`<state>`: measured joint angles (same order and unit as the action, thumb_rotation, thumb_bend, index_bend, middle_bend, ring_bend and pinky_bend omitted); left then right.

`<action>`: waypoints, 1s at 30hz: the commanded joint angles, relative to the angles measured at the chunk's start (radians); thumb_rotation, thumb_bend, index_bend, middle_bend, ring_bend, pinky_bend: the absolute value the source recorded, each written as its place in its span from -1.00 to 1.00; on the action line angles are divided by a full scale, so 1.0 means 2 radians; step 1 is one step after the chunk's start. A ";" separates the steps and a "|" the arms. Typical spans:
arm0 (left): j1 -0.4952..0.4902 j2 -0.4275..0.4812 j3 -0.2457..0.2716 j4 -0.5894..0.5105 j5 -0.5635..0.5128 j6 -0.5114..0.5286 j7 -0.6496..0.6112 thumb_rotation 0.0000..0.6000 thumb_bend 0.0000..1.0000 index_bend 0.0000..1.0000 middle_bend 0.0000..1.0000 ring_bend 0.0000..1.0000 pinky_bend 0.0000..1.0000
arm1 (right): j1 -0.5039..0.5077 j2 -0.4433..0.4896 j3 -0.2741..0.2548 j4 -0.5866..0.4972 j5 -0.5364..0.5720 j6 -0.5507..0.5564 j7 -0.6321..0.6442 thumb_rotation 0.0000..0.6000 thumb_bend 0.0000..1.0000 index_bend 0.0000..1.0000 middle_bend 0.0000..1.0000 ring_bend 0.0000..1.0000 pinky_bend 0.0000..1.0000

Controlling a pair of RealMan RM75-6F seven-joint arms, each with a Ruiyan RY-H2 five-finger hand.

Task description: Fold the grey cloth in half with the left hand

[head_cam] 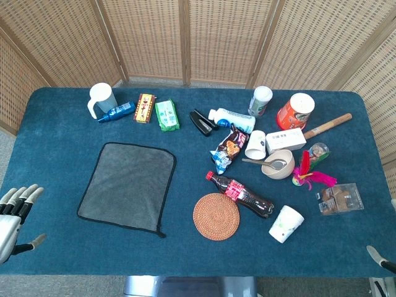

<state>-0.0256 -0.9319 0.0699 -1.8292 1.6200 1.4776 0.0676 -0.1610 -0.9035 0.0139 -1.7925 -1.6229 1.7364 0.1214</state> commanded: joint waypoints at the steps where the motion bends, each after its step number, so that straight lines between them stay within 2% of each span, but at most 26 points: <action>1: 0.000 -0.001 0.000 0.000 0.000 -0.001 0.001 1.00 -0.49 -0.93 -1.00 -1.00 -0.98 | 0.000 0.000 0.000 0.001 0.001 0.000 0.000 1.00 -1.00 -1.00 -1.00 -1.00 -1.00; 10: -0.009 -0.005 -0.003 0.000 -0.002 -0.012 -0.002 1.00 -0.48 -0.90 -1.00 -1.00 -0.97 | 0.002 0.001 0.003 0.000 0.009 -0.004 0.002 1.00 -1.00 -1.00 -1.00 -1.00 -1.00; 14: -0.028 -0.023 -0.028 0.002 -0.026 -0.024 -0.011 1.00 -0.49 -0.81 -1.00 -1.00 -0.97 | 0.003 0.000 0.004 -0.001 0.014 -0.008 0.000 1.00 -1.00 -1.00 -1.00 -1.00 -1.00; 17: -0.049 -0.026 -0.042 -0.002 -0.046 -0.053 -0.002 1.00 -0.50 -0.77 -1.00 -1.00 -0.99 | 0.004 0.000 0.005 -0.001 0.020 -0.011 0.002 1.00 -1.00 -1.00 -1.00 -1.00 -1.00; 25: -0.163 -0.057 -0.118 -0.011 -0.155 -0.178 0.062 1.00 -0.52 -0.69 -1.00 -1.00 -1.00 | 0.007 0.008 0.011 0.003 0.040 -0.020 0.030 1.00 -1.00 -1.00 -1.00 -1.00 -1.00; 30: -0.216 -0.087 -0.143 0.004 -0.218 -0.223 0.111 1.00 -0.53 -0.63 -1.00 -1.00 -1.00 | 0.010 0.009 0.014 0.006 0.050 -0.030 0.040 1.00 -1.00 -1.00 -1.00 -1.00 -1.00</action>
<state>-0.4040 -1.0696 -0.1792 -1.8364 1.2412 1.0821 0.2437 -0.1421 -0.8854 0.0405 -1.7817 -1.5246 1.6775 0.2007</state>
